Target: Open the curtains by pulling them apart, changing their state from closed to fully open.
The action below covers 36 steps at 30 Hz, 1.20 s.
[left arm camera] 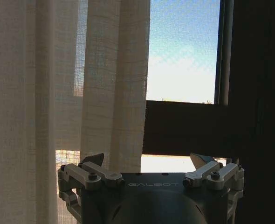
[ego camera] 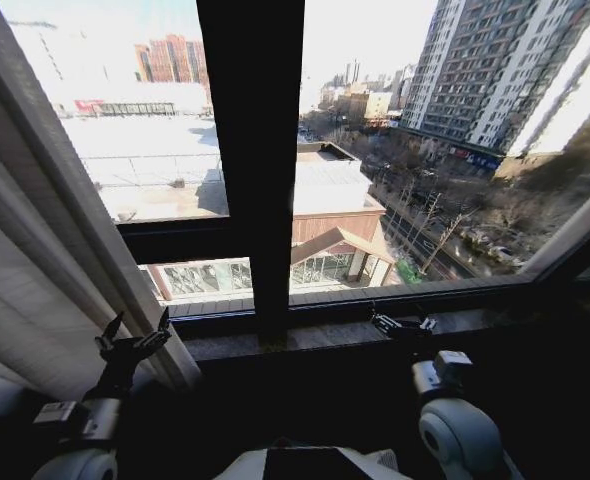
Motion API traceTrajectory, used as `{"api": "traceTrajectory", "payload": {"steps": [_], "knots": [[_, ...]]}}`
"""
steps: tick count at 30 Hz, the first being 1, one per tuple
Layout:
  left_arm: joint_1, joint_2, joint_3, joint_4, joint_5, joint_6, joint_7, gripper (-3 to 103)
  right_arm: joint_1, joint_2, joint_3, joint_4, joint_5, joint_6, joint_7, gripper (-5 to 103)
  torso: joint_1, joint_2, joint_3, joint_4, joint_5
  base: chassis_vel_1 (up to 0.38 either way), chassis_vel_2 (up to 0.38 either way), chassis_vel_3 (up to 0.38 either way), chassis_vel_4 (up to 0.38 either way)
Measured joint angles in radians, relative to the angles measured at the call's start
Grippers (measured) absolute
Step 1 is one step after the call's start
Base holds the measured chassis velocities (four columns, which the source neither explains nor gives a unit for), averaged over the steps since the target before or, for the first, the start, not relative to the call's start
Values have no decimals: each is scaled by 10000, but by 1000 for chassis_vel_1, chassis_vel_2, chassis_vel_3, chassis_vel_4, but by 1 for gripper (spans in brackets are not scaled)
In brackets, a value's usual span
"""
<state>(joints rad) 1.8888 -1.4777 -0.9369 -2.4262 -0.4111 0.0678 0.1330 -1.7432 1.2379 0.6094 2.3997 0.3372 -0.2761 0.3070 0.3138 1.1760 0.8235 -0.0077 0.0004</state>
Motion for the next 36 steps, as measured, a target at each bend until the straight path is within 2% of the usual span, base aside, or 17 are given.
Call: {"api": "traceTrajectory", "payload": {"steps": [10, 16, 19, 27, 29, 36], "knots": [[19, 65, -29, 9, -72, 0, 3, 100, -90, 85, -66, 148, -311, 19, -2, 100, 1, 0, 1, 1, -5, 143, 148, -159, -146], [-18, 15, 119, 40, -43, 0, 3, 100, -74, 84, -64, 98, -417, 280, -7, 100, 1, 0, 1, 0, 2, 211, 201, -198, -215], [-44, -38, 212, 65, 45, 0, 2, 100, -85, 86, -98, 79, -482, 299, -16, 100, 3, 1, -1, -1, -14, 96, 88, -109, -115], [-92, -388, 1026, -107, 829, 17, 1, 100, -58, 43, -235, -4, -553, 312, -23, 100, 0, 0, 1, 0, 10, 14, 12, -18, -15], [-104, -451, 1386, -239, 1104, 182, 190, 100, -12, 27, -311, -50, -581, 312, -34, 100, 0, -1, 1, 1, 6, -51, -25, 59, 43], [-325, -297, 1548, -379, 1245, 725, 393, 100, 98, 14, -467, -185, -697, 314, -107, 100, 0, 0, 0, 1, -6, -7, -3, 8, 6]]}}
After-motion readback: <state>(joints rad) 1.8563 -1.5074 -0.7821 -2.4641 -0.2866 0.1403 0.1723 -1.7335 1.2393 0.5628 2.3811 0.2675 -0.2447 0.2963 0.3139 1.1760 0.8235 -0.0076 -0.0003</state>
